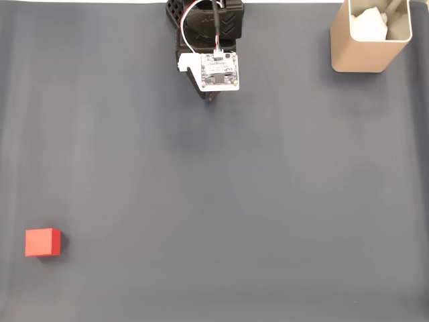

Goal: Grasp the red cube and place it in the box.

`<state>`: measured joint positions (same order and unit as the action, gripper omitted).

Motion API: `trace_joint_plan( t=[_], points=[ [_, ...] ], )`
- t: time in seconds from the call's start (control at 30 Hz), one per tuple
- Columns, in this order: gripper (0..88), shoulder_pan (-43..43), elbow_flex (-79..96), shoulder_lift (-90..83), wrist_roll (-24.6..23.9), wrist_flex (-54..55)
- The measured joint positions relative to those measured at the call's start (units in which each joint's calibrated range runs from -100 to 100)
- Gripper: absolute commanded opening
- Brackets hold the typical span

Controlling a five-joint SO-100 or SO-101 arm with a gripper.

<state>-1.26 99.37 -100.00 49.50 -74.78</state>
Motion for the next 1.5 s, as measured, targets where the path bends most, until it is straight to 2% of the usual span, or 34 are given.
trace_joint_plan(
  t=[0.8,0.93,1.3,1.5],
  points=[
    [0.3,0.0,0.0,0.0,0.6,0.6],
    [0.3,0.1,0.0,0.6,-1.2,6.0],
    [0.3,0.1,-0.7,2.1,-1.3,23.7],
    [0.3,0.1,-5.4,7.6,-1.3,28.9]
  ],
)
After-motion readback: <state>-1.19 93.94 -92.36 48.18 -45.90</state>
